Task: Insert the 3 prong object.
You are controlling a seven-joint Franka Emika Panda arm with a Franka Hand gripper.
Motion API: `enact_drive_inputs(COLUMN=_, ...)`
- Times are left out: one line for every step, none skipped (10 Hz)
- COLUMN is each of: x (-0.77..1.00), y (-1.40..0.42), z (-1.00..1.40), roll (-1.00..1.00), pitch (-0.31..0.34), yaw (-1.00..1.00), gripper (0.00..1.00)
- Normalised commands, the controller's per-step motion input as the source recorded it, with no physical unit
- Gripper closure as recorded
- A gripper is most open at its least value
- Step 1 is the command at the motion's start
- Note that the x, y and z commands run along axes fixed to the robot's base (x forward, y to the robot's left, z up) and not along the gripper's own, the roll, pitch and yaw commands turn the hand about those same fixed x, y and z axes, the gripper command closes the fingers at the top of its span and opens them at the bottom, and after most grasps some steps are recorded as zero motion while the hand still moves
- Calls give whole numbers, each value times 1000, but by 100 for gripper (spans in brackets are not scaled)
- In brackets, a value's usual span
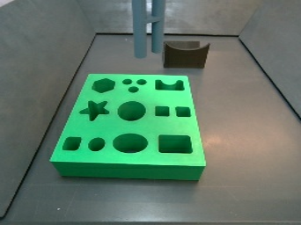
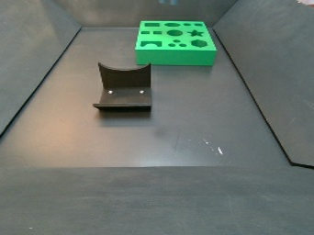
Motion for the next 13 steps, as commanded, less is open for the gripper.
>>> enact_drive_inputs(x=-220, y=223, z=-800, roll=211, pitch=-133, yaw=757, gripper=100)
enact_drive_inputs(x=-234, y=240, z=-809, roll=217, pitch=-134, yaw=729, gripper=100)
enact_drive_inputs(x=-254, y=251, z=-814, roll=214, pitch=-141, yaw=717, gripper=100)
enact_drive_inputs(x=-257, y=237, z=-800, roll=203, pitch=-154, yaw=754, gripper=100)
enact_drive_inputs(x=-60, y=194, z=-480, roll=150, pitch=0, yaw=854, gripper=100)
enact_drive_inputs(x=0, y=189, z=-409, roll=134, pitch=9, yaw=854, gripper=100)
enact_drive_inputs(x=14, y=269, z=-400, roll=93, pitch=24, yaw=791, gripper=100)
enact_drive_inputs(x=0, y=263, z=-346, roll=33, pitch=0, yaw=629, gripper=100)
enact_drive_inputs(x=0, y=111, z=-340, roll=4, pitch=0, yaw=457, gripper=100)
enact_drive_inputs(x=34, y=0, z=-303, roll=-180, pitch=0, yaw=103, gripper=100)
enact_drive_inputs(x=111, y=-43, z=-220, roll=-159, pitch=0, yaw=0, gripper=100)
enact_drive_inputs(x=249, y=-3, z=-257, roll=-171, pitch=0, yaw=0, gripper=100)
enact_drive_inputs(x=349, y=0, z=-477, roll=-169, pitch=0, yaw=0, gripper=100)
